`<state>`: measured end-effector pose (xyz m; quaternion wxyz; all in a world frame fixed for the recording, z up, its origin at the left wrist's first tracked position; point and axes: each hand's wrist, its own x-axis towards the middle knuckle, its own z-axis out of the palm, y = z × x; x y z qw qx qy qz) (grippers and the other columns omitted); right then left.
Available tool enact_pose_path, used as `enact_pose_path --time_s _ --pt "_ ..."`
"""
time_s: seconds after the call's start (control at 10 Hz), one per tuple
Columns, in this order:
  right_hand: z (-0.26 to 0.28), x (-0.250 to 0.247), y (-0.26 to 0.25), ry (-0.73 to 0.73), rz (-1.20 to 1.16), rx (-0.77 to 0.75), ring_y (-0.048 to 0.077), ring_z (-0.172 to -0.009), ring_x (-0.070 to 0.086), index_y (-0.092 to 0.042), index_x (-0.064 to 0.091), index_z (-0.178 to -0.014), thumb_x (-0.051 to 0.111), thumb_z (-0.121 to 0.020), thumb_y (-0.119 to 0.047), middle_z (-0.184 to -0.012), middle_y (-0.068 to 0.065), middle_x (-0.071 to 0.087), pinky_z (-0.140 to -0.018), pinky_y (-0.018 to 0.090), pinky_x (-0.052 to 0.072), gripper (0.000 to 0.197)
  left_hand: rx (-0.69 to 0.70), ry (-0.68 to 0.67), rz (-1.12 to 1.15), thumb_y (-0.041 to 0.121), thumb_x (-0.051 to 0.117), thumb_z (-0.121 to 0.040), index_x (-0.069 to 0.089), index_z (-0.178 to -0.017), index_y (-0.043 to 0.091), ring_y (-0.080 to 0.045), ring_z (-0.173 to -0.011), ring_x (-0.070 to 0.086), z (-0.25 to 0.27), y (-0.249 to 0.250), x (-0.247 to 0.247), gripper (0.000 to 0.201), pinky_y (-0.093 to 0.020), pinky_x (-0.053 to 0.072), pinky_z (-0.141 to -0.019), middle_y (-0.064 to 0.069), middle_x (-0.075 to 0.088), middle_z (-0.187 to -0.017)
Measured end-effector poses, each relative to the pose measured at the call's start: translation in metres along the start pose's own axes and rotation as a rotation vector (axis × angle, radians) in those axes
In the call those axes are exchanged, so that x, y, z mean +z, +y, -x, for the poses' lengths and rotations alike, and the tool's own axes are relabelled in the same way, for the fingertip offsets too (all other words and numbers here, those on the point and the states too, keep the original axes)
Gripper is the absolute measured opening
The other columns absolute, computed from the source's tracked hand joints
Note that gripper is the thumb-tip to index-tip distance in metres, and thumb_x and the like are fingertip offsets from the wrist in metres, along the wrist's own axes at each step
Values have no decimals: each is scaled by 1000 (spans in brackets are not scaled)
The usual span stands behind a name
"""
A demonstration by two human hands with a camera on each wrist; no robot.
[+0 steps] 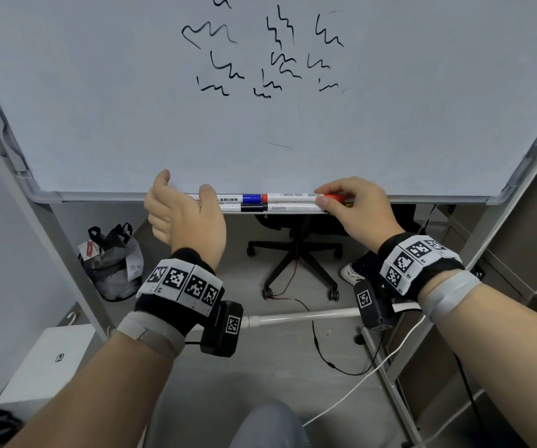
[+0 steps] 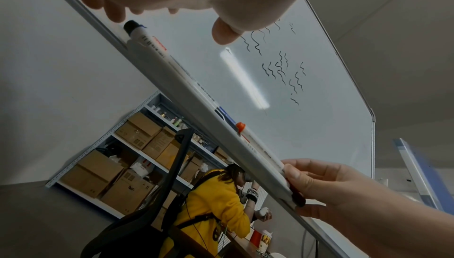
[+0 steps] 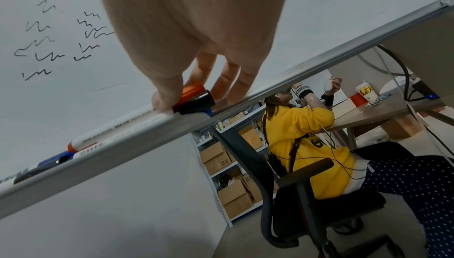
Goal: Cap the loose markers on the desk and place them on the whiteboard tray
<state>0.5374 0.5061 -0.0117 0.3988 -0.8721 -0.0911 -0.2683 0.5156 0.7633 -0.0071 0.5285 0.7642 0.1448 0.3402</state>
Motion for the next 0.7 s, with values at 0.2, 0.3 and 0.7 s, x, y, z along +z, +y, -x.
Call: enact_pose_path --time_s 0.2,0.3,0.7 --pt "-1 3 1 3 12 15 9 -97 68 -29 82 -106 76 -92 -29 -104 -8 75 -92 25 52 16 -19 -48 38 31 53 -95 28 -151 17 -34 -136 35 2 3 1 64 -45 18 -118 -8 25 -156" --pt "1 3 0 -8 16 19 6 -99 67 -30 81 -109 75 -92 -31 -106 -9 74 -90 19 49 17 -13 -70 49 30 54 -95 28 -151 17 -34 -136 35 4 4 1 63 -45 19 -117 -8 25 -155" --pt "2 -2 -4 79 2 19 8 -100 67 -27 78 -116 78 -89 -36 -113 -10 69 -95 24 52 28 -18 -55 49 30 53 -95 27 -152 18 -32 -136 33 5 7 -1 63 -49 24 -118 -8 23 -155"
